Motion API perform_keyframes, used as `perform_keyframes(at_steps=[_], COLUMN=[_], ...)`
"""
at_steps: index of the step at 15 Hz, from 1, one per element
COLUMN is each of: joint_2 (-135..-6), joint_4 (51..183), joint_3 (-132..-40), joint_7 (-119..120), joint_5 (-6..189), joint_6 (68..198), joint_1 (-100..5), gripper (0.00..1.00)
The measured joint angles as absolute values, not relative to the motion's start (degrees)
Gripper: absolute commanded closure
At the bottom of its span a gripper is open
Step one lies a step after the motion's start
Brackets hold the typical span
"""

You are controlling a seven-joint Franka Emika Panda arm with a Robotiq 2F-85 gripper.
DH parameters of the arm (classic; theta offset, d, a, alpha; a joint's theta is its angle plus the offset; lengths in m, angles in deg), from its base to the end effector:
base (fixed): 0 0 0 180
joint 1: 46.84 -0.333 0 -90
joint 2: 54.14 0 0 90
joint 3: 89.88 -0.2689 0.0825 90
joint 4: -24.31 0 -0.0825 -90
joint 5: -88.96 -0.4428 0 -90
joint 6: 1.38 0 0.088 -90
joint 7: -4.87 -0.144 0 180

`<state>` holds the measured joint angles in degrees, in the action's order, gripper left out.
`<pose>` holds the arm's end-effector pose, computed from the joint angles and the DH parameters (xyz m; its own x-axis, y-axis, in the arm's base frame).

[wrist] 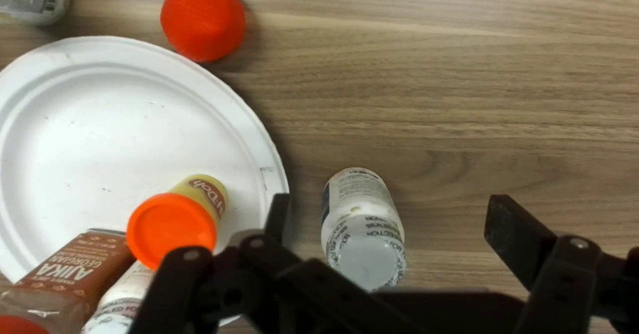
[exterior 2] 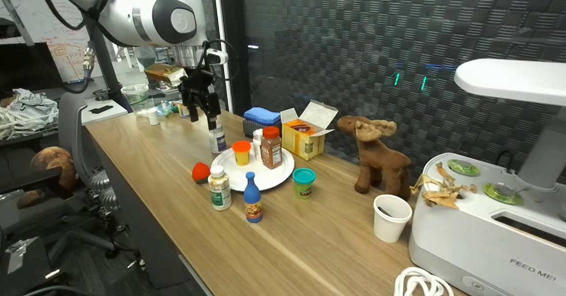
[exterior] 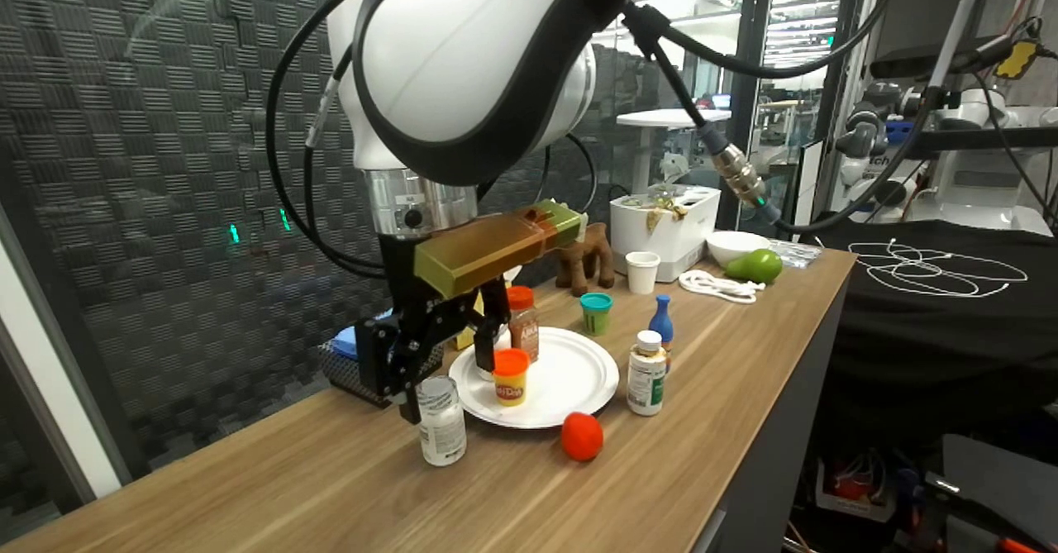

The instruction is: Place the bottles and orange plush toy on the white plate

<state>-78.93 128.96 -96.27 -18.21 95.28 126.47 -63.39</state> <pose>0.6163 0.2541 0.1803 0.9984 0.0565 -0.0079 0.0568 -0.9974 0.0454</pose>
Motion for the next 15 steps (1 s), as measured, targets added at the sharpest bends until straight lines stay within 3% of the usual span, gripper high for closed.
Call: perform_keyframes(at_steps=[2, 3, 5, 10, 15], joint_2=[-79.66, -80.08, -81.0, -82.97, -83.52], joint_4=[128.21, 127.79, 126.75, 124.15, 123.12], joint_3=[-96.27, -96.27, -96.26, -96.26, -96.1], joint_7=[-16.94, -16.27, -15.11, -12.51, -11.29], joint_5=[95.28, 95.28, 95.28, 95.28, 95.27], joint_6=[126.5, 126.5, 126.5, 126.49, 126.47], joint_1=[-63.32, -63.28, -63.2, -62.88, -62.46], gripper=[0.11, 0.29, 0.37, 0.77, 0.81])
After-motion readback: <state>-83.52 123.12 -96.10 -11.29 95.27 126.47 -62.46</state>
